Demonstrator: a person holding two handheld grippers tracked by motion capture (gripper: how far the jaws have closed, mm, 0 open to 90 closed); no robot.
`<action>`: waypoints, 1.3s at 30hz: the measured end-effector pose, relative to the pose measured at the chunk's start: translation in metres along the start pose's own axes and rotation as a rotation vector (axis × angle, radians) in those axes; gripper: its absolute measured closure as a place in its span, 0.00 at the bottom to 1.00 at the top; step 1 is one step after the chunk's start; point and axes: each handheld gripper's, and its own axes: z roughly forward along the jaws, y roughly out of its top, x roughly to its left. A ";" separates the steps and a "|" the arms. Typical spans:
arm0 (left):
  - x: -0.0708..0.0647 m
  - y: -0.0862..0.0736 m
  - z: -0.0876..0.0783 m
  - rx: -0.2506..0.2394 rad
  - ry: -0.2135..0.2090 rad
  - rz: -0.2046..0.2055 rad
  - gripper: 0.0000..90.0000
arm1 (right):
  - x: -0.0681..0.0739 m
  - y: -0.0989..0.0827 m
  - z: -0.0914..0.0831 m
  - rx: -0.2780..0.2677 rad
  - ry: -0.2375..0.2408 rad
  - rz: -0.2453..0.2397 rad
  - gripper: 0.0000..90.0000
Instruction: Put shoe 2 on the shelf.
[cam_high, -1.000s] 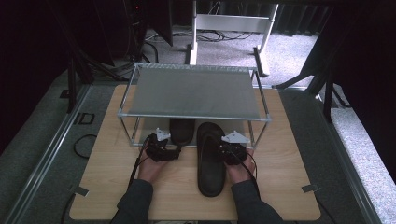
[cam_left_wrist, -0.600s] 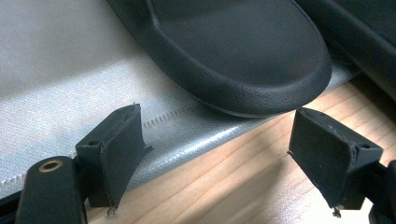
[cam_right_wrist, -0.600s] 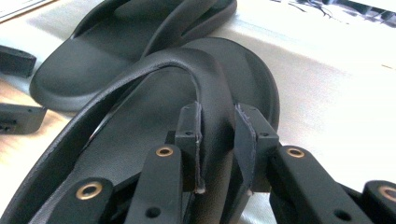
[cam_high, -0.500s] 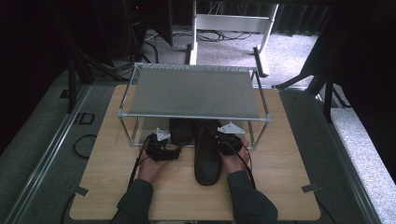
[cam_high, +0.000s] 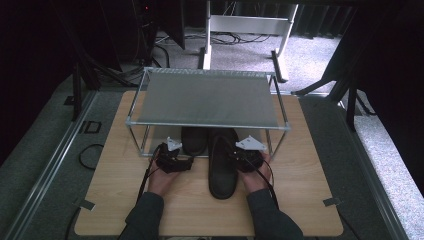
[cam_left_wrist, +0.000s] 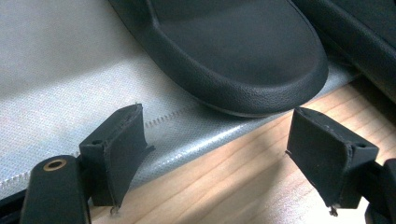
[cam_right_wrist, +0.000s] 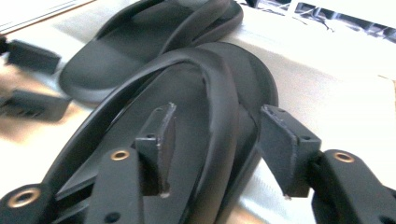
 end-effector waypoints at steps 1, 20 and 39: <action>0.000 0.000 0.000 0.000 0.000 0.000 0.22 | 0.004 -0.005 -0.014 -0.006 0.007 -0.016 0.48; 0.000 0.000 0.000 0.002 0.001 0.001 0.22 | 0.044 -0.064 -0.067 0.101 0.140 -0.055 0.25; 0.000 0.000 0.000 0.001 -0.001 -0.002 0.22 | 0.059 -0.081 -0.056 0.188 0.177 -0.068 0.22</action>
